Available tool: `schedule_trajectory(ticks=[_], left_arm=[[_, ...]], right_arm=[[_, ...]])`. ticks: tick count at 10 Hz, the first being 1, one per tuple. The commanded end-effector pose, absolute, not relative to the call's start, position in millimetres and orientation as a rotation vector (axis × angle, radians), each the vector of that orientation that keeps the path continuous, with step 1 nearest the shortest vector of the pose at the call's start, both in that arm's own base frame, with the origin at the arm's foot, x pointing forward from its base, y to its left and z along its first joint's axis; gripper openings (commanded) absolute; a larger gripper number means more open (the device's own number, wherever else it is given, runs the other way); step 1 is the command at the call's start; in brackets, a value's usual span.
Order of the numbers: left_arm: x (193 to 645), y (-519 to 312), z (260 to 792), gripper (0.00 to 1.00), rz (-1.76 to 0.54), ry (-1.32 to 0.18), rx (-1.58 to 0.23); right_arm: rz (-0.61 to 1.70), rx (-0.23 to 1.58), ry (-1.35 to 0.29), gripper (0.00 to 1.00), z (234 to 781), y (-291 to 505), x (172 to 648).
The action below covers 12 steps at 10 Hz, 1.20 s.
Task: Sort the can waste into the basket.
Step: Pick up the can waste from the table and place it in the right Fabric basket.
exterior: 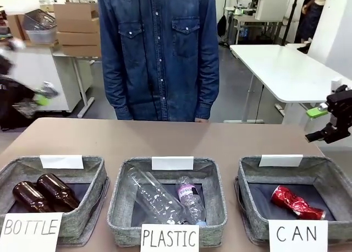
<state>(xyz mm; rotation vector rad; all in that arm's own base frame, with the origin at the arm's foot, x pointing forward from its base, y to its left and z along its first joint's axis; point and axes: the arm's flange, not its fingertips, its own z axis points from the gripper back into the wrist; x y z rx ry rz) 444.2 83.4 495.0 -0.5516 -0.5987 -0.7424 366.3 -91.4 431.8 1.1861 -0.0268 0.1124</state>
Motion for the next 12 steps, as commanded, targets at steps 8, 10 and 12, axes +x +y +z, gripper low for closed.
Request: schedule_trajectory(ticks=[8,10,12], left_arm=[[306.2,65.2,486.4,0.0,-1.104,-0.421,-0.764],[318.7,62.4,481.6,0.39,-1.084,-0.384,-0.754],[314.9,-68.7,515.6,0.39,-1.221,-0.451,-0.541]], right_arm=[[0.114,1.182,-0.041,1.0,432.5,-90.4,366.1],[0.112,1.186,-0.026,1.0,431.5,-91.3,366.2],[0.011,1.103,-0.039,1.0,446.4,-127.2,350.3]])
